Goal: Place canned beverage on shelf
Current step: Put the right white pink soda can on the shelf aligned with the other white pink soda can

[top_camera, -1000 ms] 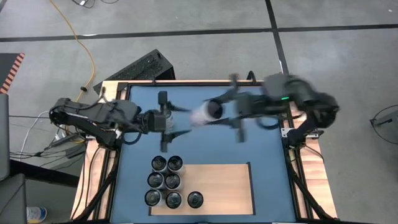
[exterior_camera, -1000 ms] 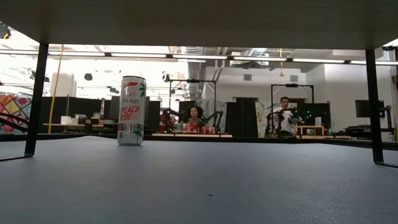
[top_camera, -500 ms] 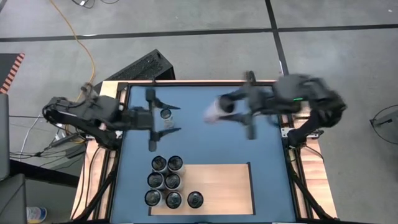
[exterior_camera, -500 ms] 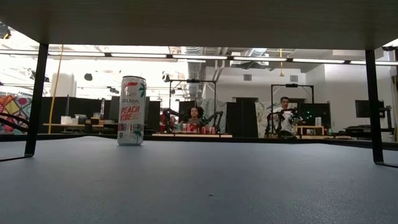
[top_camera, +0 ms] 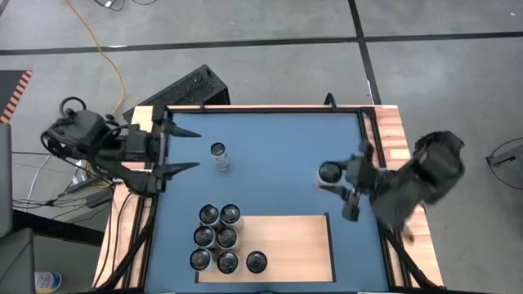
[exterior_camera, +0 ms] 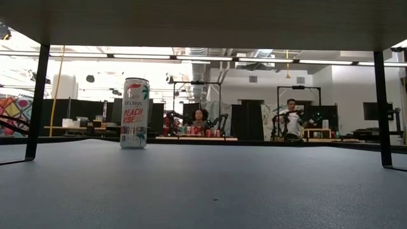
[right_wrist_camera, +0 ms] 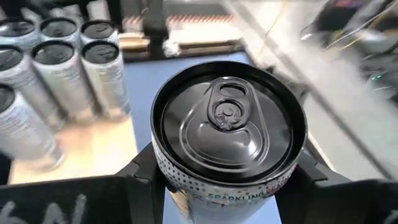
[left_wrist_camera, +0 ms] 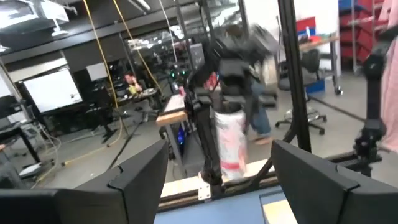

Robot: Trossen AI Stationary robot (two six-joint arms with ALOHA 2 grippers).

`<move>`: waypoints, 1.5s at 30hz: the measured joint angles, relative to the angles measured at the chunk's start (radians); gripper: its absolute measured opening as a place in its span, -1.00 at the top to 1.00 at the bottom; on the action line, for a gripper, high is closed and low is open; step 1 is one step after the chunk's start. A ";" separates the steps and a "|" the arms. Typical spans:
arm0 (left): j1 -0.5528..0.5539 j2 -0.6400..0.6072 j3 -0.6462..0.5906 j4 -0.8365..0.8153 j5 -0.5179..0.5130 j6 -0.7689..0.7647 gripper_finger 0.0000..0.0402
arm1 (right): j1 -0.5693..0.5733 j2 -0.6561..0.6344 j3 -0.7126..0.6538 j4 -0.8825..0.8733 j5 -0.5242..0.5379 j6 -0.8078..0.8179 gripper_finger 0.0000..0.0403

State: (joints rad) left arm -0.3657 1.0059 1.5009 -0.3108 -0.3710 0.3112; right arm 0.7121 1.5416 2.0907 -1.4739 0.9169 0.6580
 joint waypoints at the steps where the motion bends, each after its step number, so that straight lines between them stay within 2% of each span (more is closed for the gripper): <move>1: -0.003 -0.007 0.000 0.003 0.000 -0.002 -0.36 | 0.032 -0.013 -0.066 0.044 0.068 0.038 0.02; 4: -0.009 -0.017 0.000 0.003 -0.001 -0.003 -0.36 | 0.098 -0.067 -0.285 0.202 0.201 0.089 0.02; 8: -0.010 -0.017 0.000 0.000 0.000 -0.011 -0.36 | 0.097 -0.178 -0.535 0.513 0.205 0.027 0.02; 12: -0.010 -0.019 0.000 0.006 -0.001 -0.008 -0.36 | 0.008 -0.251 -0.734 0.866 0.005 -0.149 0.02; 16: -0.010 -0.018 0.000 -0.003 -0.001 -0.006 -0.36 | -0.116 -0.333 -0.886 1.253 -0.259 -0.356 0.02; 18: -0.010 -0.019 0.000 -0.012 -0.002 -0.006 -0.36 | -0.171 -0.338 -0.929 1.352 -0.342 -0.399 0.02; 25: -0.010 -0.018 0.000 -0.054 -0.010 -0.009 -0.36 | -0.244 -0.243 -0.924 1.359 -0.520 -0.453 0.02; 28: -0.010 -0.019 0.000 -0.058 -0.011 -0.012 -0.36 | -0.256 -0.182 -0.859 1.350 -0.563 -0.490 0.02; 31: -0.010 -0.019 0.000 -0.062 -0.010 -0.031 -0.36 | -0.264 -0.115 -0.746 1.266 -0.612 -0.516 0.02; 37: -0.010 -0.019 0.000 -0.078 -0.011 -0.036 -0.36 | -0.264 0.043 -0.463 0.942 -0.603 -0.546 0.02; 40: -0.010 -0.019 0.000 -0.087 -0.010 -0.044 -0.36 | -0.273 0.101 -0.406 0.937 -0.628 -0.553 0.02; 45: -0.010 -0.018 0.000 -0.105 -0.010 -0.054 -0.36 | -0.290 0.147 -0.410 0.955 -0.640 -0.480 0.02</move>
State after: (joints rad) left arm -0.3752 0.9874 1.5005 -0.4159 -0.3813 0.2573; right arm 0.4217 1.6882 1.6810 -0.5186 0.2768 0.1775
